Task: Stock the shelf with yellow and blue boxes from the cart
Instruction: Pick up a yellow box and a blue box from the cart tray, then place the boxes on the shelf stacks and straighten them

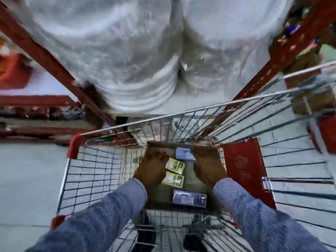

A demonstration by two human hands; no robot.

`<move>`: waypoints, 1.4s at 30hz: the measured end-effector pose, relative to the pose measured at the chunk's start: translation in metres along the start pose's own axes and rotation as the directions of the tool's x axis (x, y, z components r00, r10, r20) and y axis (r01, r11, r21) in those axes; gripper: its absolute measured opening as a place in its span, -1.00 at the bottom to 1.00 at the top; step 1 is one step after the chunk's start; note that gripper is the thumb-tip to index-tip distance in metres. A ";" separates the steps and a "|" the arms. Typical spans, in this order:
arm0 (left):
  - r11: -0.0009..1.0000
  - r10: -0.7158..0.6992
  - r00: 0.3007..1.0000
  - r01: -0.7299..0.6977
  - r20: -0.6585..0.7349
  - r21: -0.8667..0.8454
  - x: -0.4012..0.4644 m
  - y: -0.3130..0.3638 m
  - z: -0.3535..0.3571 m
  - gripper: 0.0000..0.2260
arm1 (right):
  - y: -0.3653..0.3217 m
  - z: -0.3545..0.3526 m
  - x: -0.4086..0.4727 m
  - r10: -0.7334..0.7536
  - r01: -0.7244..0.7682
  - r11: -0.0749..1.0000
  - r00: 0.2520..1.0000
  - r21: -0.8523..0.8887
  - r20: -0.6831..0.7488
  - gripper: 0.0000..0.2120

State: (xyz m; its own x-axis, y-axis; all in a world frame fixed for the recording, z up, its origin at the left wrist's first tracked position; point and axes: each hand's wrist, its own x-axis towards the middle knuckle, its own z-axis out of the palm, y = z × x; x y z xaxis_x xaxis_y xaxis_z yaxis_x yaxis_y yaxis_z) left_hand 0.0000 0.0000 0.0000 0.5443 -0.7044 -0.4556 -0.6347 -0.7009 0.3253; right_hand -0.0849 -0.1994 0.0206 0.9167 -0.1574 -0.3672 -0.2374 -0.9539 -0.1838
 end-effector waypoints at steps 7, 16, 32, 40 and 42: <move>0.975 0.079 0.990 -0.101 0.115 0.198 0.063 -0.026 0.046 -0.49 | 0.018 0.077 0.038 0.011 -0.011 1.000 0.998 0.008 0.058 -0.37; 0.974 0.133 0.972 -0.165 0.193 0.157 0.083 -0.040 0.055 -0.54 | 0.017 0.109 0.055 0.029 -0.018 0.981 0.998 -0.195 0.051 -0.31; 0.978 0.206 0.976 -0.209 -0.075 -0.029 0.003 -0.014 -0.066 -0.38 | 0.007 -0.021 0.015 0.150 -0.156 0.941 0.988 0.299 0.045 -0.58; 0.973 0.214 0.907 -0.233 -0.364 -0.007 -0.099 0.017 -0.216 -0.57 | -0.024 -0.206 -0.054 0.046 0.059 0.916 0.967 0.396 -0.250 -0.51; 0.977 0.203 0.892 -0.209 -0.404 0.029 -0.120 0.023 -0.248 -0.57 | -0.032 -0.248 -0.068 0.023 0.096 0.918 0.956 0.384 -0.294 -0.50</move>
State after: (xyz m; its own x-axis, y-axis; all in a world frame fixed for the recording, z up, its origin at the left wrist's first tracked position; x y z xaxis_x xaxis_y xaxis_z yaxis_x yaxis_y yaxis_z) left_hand 0.0566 0.0404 0.2675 0.5781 -0.8160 -0.0059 -0.7502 -0.5343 0.3894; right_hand -0.0598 -0.2215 0.2770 0.9649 -0.2475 -0.0872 -0.2535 -0.7930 -0.5539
